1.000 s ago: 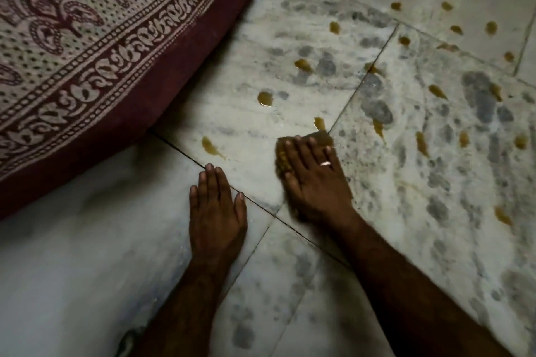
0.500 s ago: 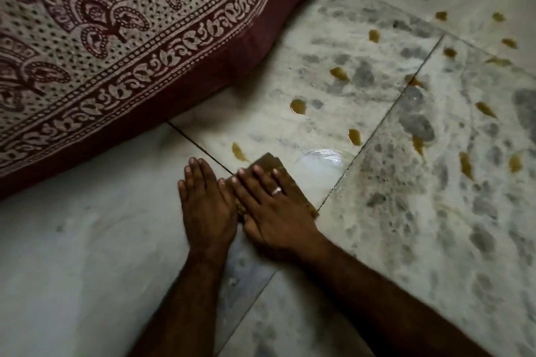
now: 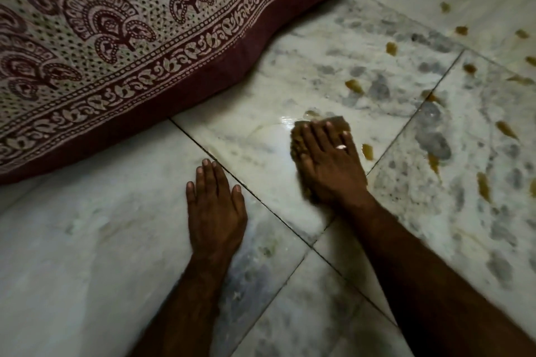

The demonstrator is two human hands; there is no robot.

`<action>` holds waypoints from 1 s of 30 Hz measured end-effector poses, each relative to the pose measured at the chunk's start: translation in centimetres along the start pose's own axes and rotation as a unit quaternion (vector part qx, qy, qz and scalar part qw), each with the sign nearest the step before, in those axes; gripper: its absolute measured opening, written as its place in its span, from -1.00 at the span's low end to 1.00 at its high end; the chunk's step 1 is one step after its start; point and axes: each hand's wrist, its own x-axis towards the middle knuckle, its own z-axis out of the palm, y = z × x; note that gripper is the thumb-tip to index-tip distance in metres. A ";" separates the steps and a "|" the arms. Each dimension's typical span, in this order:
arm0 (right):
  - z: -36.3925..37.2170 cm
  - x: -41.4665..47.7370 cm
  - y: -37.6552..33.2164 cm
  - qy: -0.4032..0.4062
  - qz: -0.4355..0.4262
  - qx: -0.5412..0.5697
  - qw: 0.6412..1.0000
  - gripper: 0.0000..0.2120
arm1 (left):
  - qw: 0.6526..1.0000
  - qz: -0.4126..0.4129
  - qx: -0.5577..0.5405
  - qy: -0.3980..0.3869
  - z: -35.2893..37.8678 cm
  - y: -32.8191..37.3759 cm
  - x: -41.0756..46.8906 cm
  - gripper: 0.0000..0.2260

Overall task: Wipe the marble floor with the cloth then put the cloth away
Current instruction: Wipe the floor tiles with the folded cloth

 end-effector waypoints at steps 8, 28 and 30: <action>2.3 -10.1 -4.0 0.023 -0.009 0.020 1.000 -0.36 | 0.993 0.114 -0.011 0.003 0.8 3.1 -1.1 -0.41; -1.1 -0.6 8.1 0.009 0.077 0.002 0.997 -0.36 | 0.994 0.104 -0.033 0.016 2.2 10.0 4.6 -0.41; -0.5 -4.8 7.6 0.022 0.094 0.010 0.995 -0.38 | 0.994 0.100 -0.039 0.018 2.0 10.3 4.4 -0.42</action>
